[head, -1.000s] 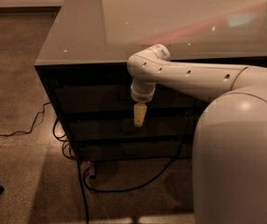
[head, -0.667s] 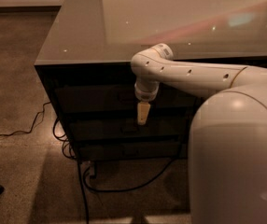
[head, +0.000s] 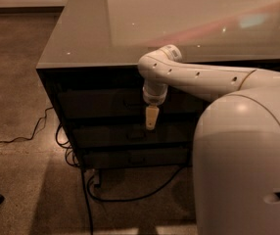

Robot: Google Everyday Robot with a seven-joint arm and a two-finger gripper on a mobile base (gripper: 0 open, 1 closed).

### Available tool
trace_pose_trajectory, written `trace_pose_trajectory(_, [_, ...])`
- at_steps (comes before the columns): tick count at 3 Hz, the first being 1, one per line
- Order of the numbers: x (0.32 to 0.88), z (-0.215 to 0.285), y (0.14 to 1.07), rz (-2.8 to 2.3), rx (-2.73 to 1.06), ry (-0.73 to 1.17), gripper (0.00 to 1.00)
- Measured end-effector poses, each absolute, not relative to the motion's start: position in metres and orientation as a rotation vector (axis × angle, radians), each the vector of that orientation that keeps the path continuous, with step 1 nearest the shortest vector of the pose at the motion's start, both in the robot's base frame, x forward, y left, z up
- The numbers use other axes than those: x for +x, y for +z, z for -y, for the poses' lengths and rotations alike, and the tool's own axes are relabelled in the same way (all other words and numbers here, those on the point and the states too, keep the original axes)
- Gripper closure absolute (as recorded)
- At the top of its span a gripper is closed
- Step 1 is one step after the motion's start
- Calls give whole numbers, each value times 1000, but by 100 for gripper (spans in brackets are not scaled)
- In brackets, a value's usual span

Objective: Open top drawer

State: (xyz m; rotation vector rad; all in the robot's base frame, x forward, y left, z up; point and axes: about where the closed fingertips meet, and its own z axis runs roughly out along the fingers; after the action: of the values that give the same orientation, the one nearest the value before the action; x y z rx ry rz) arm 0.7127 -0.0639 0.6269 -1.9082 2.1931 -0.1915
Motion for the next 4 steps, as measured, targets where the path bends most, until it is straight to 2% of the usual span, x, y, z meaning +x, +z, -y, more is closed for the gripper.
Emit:
trace_pose_trajectory(1, [715, 64, 626, -2193, -1929, -193, 19])
trace_pose_trajectory(4, [707, 71, 647, -2207, -1935, -202, 88])
